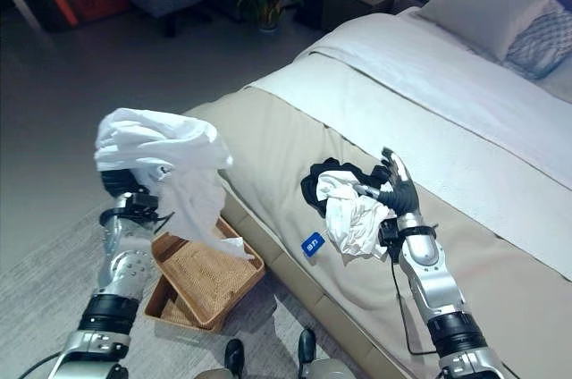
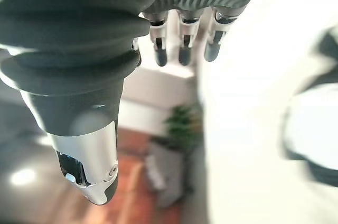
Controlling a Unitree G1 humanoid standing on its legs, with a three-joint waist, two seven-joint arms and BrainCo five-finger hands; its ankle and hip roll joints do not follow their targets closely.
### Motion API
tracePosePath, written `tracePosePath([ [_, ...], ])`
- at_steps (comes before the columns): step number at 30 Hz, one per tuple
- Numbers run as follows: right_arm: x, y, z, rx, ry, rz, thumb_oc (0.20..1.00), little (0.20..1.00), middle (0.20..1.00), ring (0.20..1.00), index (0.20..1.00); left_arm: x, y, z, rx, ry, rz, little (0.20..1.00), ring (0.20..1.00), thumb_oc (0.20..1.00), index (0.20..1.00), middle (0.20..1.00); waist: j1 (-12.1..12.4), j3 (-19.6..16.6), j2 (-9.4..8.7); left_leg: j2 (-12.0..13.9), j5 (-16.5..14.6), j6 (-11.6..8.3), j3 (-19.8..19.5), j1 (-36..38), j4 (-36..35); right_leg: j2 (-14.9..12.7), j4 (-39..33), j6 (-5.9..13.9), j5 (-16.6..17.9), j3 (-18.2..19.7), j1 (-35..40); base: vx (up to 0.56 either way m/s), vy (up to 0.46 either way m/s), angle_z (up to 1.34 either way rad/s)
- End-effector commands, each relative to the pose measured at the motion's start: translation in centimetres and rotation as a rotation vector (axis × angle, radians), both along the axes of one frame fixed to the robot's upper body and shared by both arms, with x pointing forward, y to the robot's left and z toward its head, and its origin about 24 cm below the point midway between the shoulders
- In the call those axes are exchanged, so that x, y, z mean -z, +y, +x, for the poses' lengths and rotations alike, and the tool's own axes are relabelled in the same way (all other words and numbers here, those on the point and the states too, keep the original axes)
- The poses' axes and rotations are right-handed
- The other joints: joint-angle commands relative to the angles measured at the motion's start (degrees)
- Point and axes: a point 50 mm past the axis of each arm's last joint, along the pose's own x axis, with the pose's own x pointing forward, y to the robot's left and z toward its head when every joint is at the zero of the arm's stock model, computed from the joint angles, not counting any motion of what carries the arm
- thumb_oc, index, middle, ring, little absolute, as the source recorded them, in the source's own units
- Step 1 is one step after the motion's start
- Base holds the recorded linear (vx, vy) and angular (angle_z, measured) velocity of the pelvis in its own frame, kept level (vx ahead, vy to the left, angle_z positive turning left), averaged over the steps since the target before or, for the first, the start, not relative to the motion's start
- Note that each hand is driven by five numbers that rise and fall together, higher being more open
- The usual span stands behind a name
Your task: Pick up clothes into the bucket
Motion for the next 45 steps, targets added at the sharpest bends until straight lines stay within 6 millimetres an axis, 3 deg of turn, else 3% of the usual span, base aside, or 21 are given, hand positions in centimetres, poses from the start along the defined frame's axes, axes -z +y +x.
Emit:
tracePosePath([
  [1,-1.6,-0.5,0.6,0.058,-0.101,0.024,1.0,1.0,1.0,1.0,1.0,-7.9,0.6,0.6,-0.152,-0.263,0.237,0.2,0.2,0.2,0.2,0.2,0.48,0.81,-0.93,-3.18,-5.2,1.42,-3.01,-3.17,6.54,-5.16,5.63,4.48,-2.24,-4.04,-0.78,-0.04,0.028,0.09],
  [7,2.9,-0.4,-0.4,0.078,0.071,-0.008,1.0,1.0,1.0,1.0,1.0,-9.3,2.9,1.2,-0.325,-0.196,0.462,0.2,0.2,0.2,0.2,0.2,0.33,3.6,-0.51,-3.73,-5.24,1.41,-3.47,-6.81,8.85,-5.49,6.53,4.59,-1.79,-3.87,-3.72,-0.04,0.035,0.1],
  [8,4.4,-0.1,-0.8,0.059,0.138,-0.051,1.0,1.0,1.0,1.0,1.0,-9.8,3.9,1.4,-0.424,-0.134,0.621,0.2,0.2,0.2,0.2,0.2,0.08,4.85,-0.48,-3.62,-5.36,1.35,-3.27,-8.2,9.99,-5.59,6.92,4.69,-1.56,-3.47,-4.89,-0.04,0.036,0.0],
  [10,4.4,0.0,-0.7,0.059,0.135,-0.049,1.0,1.0,1.0,1.0,1.0,-9.9,3.9,1.5,-0.428,-0.136,0.625,0.2,0.2,0.2,0.2,0.2,0.15,4.81,-0.61,-3.62,-5.51,1.35,-3.23,-8.52,10.3,-5.6,7.05,4.69,-1.61,-3.43,-5.14,-0.03,0.021,-0.02],
  [14,8.1,0.2,-2.2,0.023,0.306,-0.15,1.0,1.0,1.0,1.0,1.0,-10.6,4.8,2.0,-0.489,-0.088,0.747,0.2,0.2,0.2,0.2,0.2,-0.05,9.09,-1.48,-3.08,-6.98,1.29,-3.74,-14.8,17.05,-5.83,9.36,4.46,-1.58,-2.15,-9.17,-0.06,0.007,-0.02],
  [21,10.5,0.9,-3.6,-0.121,0.438,-0.363,1.0,1.0,1.0,1.0,1.0,-12.2,5.5,3.2,-0.542,-0.038,0.866,0.2,0.2,0.2,0.2,0.2,-1.21,13.2,-3.05,-2.43,-7.67,1.37,-4.79,-22.41,21.93,-5.75,11.67,4.34,-1.8,-1.74,-15.05,-0.07,0.001,0.02],
  [23,10.5,0.9,-3.6,-0.121,0.437,-0.362,1.0,1.0,1.0,1.0,1.0,-12.2,5.5,3.2,-0.543,-0.039,0.866,0.2,0.2,0.2,0.2,0.2,-1.24,13.06,-3.03,-2.41,-7.75,1.38,-4.83,-22.75,22.16,-5.73,11.79,4.34,-1.84,-1.77,-15.32,-0.05,0.007,0.07],
  [28,10.5,1.0,-3.6,-0.181,0.439,-0.476,1.0,1.0,1.0,1.0,1.0,-12.9,5.3,4.2,-0.505,-0.034,0.814,0.2,0.2,0.2,0.2,0.2,-2.38,16.81,-3.94,-1.87,-9.42,1.58,-4.77,-29.23,27.79,-5.23,15.25,4.04,-2.38,-1.04,-21.2,-0.06,0.019,-0.03],
  [33,9.9,1.0,-3.0,-0.155,0.401,-0.466,1.0,1.0,1.0,1.0,1.0,-13.4,4.7,4.8,-0.49,-0.046,0.778,0.2,0.2,0.2,0.2,0.2,-3.34,17.6,-4.62,-1.65,-9.69,1.53,-4.69,-33.02,29.61,-4.95,16.03,3.99,-2.24,-0.77,-24.8,-0.05,0.003,0.0],
  [45,6.5,1.5,-0.9,-0.086,0.204,-0.406,1.0,1.0,1.0,1.0,1.0,-13.5,5.4,6.0,-0.554,0.044,0.753,0.2,0.2,0.2,0.2,0.2,-6.49,17.6,-6.85,-0.77,-10.47,1.56,-4.33,-45.76,34.64,-3.7,17.94,4.08,-1.17,-0.51,-37.0,-0.03,-0.004,-0.03],
])
